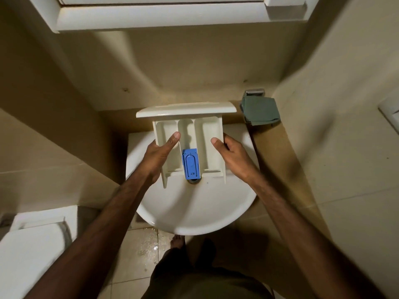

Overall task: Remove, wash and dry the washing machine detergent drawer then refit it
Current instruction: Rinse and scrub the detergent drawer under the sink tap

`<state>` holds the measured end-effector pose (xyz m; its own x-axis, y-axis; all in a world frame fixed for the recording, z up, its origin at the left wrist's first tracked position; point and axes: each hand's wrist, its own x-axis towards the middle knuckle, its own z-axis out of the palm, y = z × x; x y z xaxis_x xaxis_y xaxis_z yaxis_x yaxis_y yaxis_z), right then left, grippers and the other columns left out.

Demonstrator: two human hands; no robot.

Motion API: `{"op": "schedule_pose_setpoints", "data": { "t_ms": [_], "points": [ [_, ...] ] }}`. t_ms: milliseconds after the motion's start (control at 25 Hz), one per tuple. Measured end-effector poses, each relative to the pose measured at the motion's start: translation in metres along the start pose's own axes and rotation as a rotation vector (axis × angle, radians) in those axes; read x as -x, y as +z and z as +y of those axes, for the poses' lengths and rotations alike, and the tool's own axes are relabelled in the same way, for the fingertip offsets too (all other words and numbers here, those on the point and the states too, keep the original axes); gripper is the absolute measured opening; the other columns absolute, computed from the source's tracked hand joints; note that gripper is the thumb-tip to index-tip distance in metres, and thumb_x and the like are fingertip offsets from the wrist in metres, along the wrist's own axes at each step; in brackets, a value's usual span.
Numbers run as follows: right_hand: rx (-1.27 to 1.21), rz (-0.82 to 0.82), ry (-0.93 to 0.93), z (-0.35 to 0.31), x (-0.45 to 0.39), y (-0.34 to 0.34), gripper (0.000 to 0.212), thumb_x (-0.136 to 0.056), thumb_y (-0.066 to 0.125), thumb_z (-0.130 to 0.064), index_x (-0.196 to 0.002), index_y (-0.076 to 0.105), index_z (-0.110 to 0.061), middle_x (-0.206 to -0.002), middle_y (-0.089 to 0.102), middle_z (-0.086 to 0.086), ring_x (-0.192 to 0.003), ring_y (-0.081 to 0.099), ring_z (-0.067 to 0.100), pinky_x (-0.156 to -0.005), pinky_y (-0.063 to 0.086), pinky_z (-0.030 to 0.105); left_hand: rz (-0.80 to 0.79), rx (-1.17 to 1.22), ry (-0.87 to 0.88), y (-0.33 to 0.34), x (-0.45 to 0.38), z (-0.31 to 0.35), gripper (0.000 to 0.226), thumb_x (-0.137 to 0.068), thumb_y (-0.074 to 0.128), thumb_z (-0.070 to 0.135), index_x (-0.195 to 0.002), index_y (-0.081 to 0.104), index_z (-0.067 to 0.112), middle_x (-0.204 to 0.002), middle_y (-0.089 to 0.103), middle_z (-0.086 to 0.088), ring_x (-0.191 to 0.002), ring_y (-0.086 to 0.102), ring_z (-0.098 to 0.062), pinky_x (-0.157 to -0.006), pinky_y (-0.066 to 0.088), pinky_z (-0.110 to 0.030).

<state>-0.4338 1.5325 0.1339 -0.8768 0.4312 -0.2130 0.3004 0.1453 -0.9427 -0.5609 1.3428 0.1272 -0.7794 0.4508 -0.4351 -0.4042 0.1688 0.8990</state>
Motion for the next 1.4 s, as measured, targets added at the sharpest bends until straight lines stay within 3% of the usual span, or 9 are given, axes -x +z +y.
{"op": "schedule_pose_setpoints", "data": {
  "t_ms": [120,240,440,680,800,920,1160,1280,1400],
  "points": [
    [0.043,-0.018,-0.041,-0.013,-0.005,-0.004,0.046,-0.1,0.058,-0.057,-0.121,0.067,-0.017,-0.115,0.072,0.015,-0.111,0.067,0.034,-0.101,0.054,0.055,0.02,-0.005,-0.006,0.003,-0.001,0.013,0.047,-0.086,0.073,0.062,-0.118,0.068,0.028,-0.105,0.07,0.018,-0.11,0.059,-0.002,-0.114,0.038,-0.035],
    [0.109,-0.011,-0.043,-0.012,-0.015,-0.009,0.073,-0.092,0.057,-0.069,-0.113,0.058,0.001,-0.102,0.069,0.024,-0.093,0.066,0.041,-0.085,0.058,0.053,0.053,-0.016,-0.001,0.004,-0.003,0.021,0.046,-0.092,0.069,0.058,-0.12,0.062,0.022,-0.104,0.063,0.014,-0.117,0.051,-0.009,-0.104,0.033,-0.033],
    [0.228,0.036,-0.047,-0.014,-0.016,-0.012,0.037,-0.108,0.05,-0.033,-0.104,0.054,0.004,-0.088,0.059,0.019,-0.076,0.05,0.022,-0.071,0.043,0.037,0.073,-0.064,0.1,0.007,0.004,0.024,0.065,-0.078,0.076,0.069,-0.125,0.069,0.025,-0.121,0.073,0.004,-0.12,0.063,-0.014,-0.115,0.042,-0.045],
    [0.272,0.129,-0.11,-0.009,-0.003,-0.006,0.027,-0.11,0.045,-0.022,-0.126,0.057,-0.004,-0.115,0.069,0.009,-0.103,0.064,0.025,-0.09,0.051,0.037,0.117,0.011,0.176,0.012,0.015,0.008,0.028,-0.09,0.078,0.044,-0.114,0.07,0.031,-0.113,0.078,0.007,-0.11,0.071,-0.006,-0.094,0.057,-0.033],
    [0.312,0.034,0.016,0.024,0.006,0.007,0.034,-0.11,0.042,-0.017,-0.141,0.051,-0.007,-0.121,0.067,0.008,-0.111,0.065,0.026,-0.095,0.051,0.035,0.118,-0.022,0.067,0.014,0.025,-0.028,0.037,-0.087,0.079,0.051,-0.116,0.073,0.03,-0.11,0.08,0.004,-0.108,0.074,-0.018,-0.096,0.06,-0.053],
    [0.33,-0.057,0.091,0.044,0.011,0.012,0.036,-0.111,0.041,-0.018,-0.145,0.049,-0.01,-0.126,0.067,0.008,-0.117,0.066,0.028,-0.099,0.053,0.039,0.112,-0.042,0.016,0.01,0.028,-0.044,0.037,-0.087,0.078,0.05,-0.116,0.073,0.029,-0.106,0.081,0.005,-0.108,0.075,-0.022,-0.094,0.06,-0.057],
    [0.301,0.098,-0.132,-0.004,-0.003,0.0,0.032,-0.11,0.045,-0.02,-0.138,0.053,-0.006,-0.129,0.065,0.005,-0.115,0.06,0.017,-0.098,0.044,0.025,0.128,0.003,0.204,0.009,0.025,0.006,0.033,-0.084,0.081,0.044,-0.112,0.073,0.029,-0.105,0.08,0.009,-0.106,0.074,-0.008,-0.095,0.058,-0.036],
    [0.305,0.158,-0.187,-0.012,-0.001,-0.003,0.028,-0.111,0.043,-0.022,-0.125,0.056,-0.001,-0.119,0.069,0.012,-0.107,0.064,0.025,-0.093,0.05,0.035,0.117,-0.01,0.279,0.012,0.029,0.019,0.022,-0.087,0.078,0.035,-0.106,0.068,0.031,-0.094,0.079,0.022,-0.096,0.074,0.002,-0.085,0.059,-0.021],
    [0.278,0.139,-0.171,0.006,0.004,0.001,0.033,-0.111,0.043,-0.021,-0.136,0.053,-0.002,-0.121,0.069,0.013,-0.11,0.065,0.024,-0.095,0.05,0.032,0.127,-0.038,0.257,0.012,0.032,0.003,0.018,-0.091,0.077,0.032,-0.106,0.068,0.03,-0.09,0.078,0.023,-0.091,0.074,0.005,-0.077,0.059,-0.017]
  ]
}}
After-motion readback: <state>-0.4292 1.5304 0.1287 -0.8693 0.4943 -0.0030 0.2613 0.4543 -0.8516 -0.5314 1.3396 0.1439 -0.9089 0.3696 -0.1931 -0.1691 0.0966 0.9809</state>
